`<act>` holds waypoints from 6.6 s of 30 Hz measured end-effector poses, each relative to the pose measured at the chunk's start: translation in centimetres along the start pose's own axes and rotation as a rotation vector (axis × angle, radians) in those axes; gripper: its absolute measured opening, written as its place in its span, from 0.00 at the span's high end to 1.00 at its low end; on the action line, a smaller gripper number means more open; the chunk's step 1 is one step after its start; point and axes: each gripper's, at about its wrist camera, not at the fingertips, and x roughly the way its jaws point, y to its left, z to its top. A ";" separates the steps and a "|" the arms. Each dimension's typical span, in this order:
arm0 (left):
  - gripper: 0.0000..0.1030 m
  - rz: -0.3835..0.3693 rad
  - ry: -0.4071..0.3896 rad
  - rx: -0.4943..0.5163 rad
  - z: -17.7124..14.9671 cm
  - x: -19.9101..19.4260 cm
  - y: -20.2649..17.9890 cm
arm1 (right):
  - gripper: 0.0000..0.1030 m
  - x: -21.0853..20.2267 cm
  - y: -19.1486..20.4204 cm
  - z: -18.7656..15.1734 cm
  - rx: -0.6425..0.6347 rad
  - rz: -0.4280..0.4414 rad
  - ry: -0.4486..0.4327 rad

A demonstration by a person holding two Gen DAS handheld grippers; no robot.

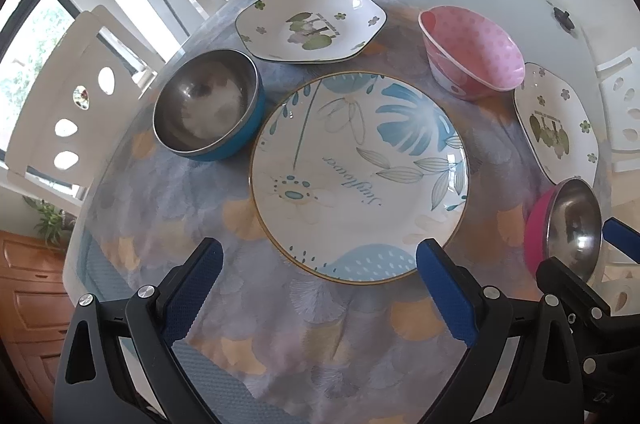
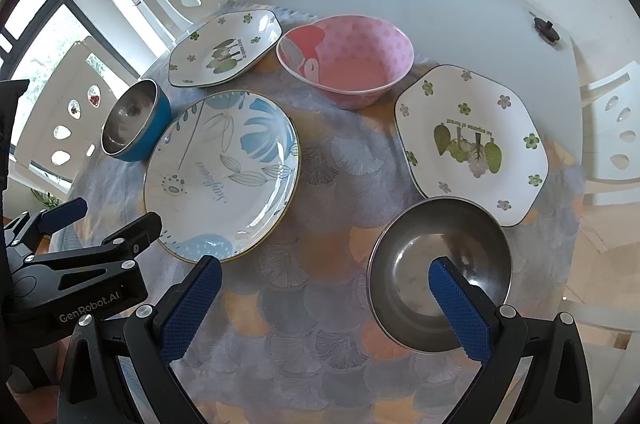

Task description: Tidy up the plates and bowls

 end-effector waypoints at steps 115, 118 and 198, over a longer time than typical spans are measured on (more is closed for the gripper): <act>0.66 -0.268 0.117 -0.029 -5.4 9.8 10.8 | 0.51 13.0 7.6 0.2 -0.107 0.169 0.168; 0.67 -0.241 0.107 -0.007 -6.3 9.0 10.9 | 0.51 12.9 8.1 -1.3 -0.098 0.177 0.178; 0.00 -0.232 -0.044 0.162 -15.9 9.0 10.4 | 0.00 11.6 13.6 -17.0 -0.145 0.052 -0.064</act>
